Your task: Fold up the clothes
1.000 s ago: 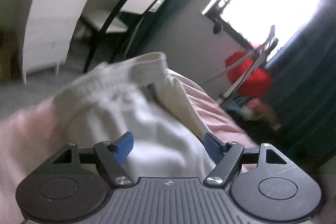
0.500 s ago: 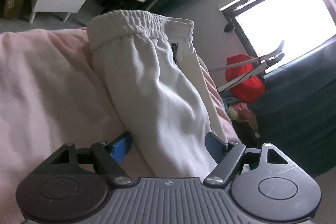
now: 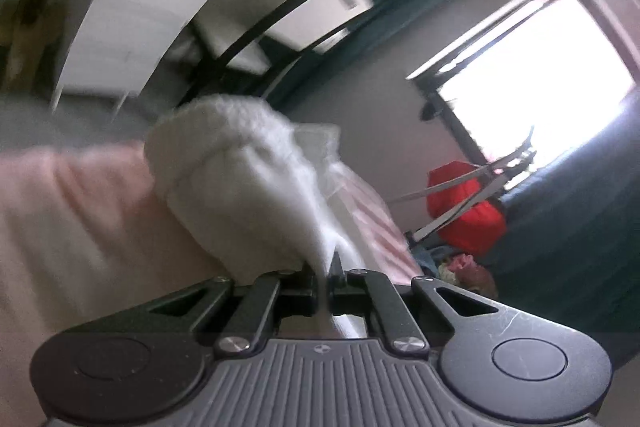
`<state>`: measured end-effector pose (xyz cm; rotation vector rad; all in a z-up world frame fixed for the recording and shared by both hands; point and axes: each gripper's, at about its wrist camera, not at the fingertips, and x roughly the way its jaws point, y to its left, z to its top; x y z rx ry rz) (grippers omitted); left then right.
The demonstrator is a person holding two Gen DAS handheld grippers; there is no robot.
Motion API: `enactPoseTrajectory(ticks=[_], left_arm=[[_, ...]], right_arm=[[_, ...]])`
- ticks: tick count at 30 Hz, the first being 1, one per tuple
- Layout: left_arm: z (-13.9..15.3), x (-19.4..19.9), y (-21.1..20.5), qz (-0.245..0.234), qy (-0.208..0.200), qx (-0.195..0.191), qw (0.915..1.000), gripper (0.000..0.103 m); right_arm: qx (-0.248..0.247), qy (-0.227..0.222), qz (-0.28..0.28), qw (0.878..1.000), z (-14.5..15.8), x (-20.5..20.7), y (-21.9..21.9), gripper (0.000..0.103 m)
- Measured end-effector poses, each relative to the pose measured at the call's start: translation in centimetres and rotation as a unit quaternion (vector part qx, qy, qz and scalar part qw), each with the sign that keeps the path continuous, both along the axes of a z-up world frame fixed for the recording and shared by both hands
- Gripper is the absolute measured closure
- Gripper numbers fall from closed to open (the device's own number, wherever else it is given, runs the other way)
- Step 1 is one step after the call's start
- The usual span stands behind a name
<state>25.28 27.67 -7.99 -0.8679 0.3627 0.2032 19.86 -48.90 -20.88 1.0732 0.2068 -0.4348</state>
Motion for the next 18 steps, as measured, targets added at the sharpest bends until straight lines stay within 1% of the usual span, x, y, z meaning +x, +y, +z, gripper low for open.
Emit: enactPoseTrajectory(ticks=[2, 3, 6, 11, 13, 16, 17, 18], left_arm=[[1.3, -1.2, -0.2, -0.003, -0.014, 0.009, 0.9998, 0.099], [1.8, -2.0, -0.1, -0.004, -0.018, 0.01, 0.9998, 0.099], [3.1, -4.5, 0.2, -0.008, -0.029, 0.024, 0.9992, 0.099], [4.8, -10.6, 2.1, 0.0, -0.038, 0.016, 0.9991, 0.099], [5.1, -13.4, 2.3, 0.004, -0.025, 0.023, 0.9994, 0.098], [5.0, -16.6, 2.5, 0.014, 0.016, 0.016, 0.9996, 0.098], [4.9, -16.8, 2.2, 0.014, 0.032, 0.024, 0.9991, 0.098], [4.8, -16.7, 1.7, 0.012, 0.048, 0.052, 0.9974, 0.098]], right_arm=[[-0.033, -0.006, 0.006, 0.999, 1.6, -0.6, 0.6, 0.087], [-0.038, -0.01, 0.01, 0.999, 2.3, -1.0, 0.8, 0.088], [-0.037, -0.02, 0.022, 0.999, 3.9, -2.4, 1.0, 0.088], [-0.016, -0.004, 0.054, 0.998, 5.3, -6.8, 1.4, 0.089], [-0.002, 0.004, 0.057, 0.998, 5.7, -8.7, 1.8, 0.089], [0.025, 0.014, 0.049, 0.998, 5.8, -10.5, 2.0, 0.089], [0.034, 0.016, 0.046, 0.998, 5.7, -11.2, 2.2, 0.089], [0.049, 0.018, 0.046, 0.998, 5.3, -11.8, 2.2, 0.089]])
